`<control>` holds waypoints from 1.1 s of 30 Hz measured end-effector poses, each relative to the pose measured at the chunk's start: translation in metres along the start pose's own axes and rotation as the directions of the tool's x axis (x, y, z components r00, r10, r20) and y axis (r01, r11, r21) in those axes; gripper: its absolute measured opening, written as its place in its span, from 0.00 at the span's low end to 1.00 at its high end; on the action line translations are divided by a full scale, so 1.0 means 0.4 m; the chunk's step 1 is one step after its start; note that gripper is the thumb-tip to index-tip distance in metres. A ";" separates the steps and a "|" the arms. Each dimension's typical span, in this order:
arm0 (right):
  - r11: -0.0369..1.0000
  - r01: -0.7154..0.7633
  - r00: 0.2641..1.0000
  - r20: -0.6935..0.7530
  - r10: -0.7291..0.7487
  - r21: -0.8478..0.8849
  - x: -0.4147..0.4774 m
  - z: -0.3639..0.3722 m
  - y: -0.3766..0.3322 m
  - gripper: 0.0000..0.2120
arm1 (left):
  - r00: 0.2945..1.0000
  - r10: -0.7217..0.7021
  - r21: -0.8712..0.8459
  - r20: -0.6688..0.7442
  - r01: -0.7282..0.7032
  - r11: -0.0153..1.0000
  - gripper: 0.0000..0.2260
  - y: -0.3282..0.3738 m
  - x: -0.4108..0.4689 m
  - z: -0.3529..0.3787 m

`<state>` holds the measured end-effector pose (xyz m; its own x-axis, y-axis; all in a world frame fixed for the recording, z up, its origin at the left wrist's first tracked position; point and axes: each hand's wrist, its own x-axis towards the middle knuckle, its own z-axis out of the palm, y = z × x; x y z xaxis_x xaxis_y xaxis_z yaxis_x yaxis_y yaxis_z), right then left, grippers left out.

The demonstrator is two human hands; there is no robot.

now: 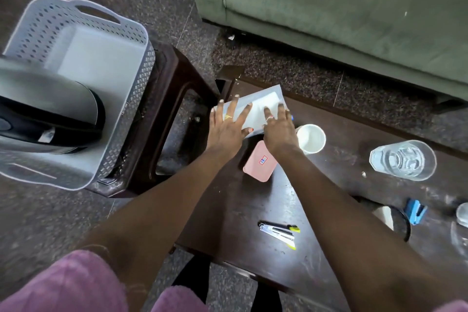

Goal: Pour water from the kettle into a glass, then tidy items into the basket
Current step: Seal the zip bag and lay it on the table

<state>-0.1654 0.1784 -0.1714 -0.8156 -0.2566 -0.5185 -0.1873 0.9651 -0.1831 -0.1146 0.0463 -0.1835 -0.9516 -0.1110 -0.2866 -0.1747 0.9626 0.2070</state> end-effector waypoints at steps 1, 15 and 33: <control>1.000 -0.015 0.999 0.049 0.015 0.004 0.001 0.010 0.007 0.27 | 0.999 0.031 0.060 0.043 -0.033 0.998 0.27 -0.006 -0.001 0.012; 0.996 0.059 0.997 -0.047 -0.056 0.062 -0.062 0.038 0.028 0.28 | 0.986 0.006 0.062 0.165 -0.016 0.998 0.26 -0.021 -0.035 0.058; 0.938 0.063 0.973 -0.230 0.018 0.341 -0.346 0.112 0.136 0.21 | 0.984 0.114 -0.213 -0.139 -0.142 0.967 0.18 0.262 -0.254 0.043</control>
<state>-0.0382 0.2641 -0.1471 -0.9229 -0.2204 -0.3158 -0.0405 0.8710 -0.4896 -0.0320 0.1628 -0.1487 -0.9911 -0.0342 -0.1283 -0.0878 0.8936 0.4402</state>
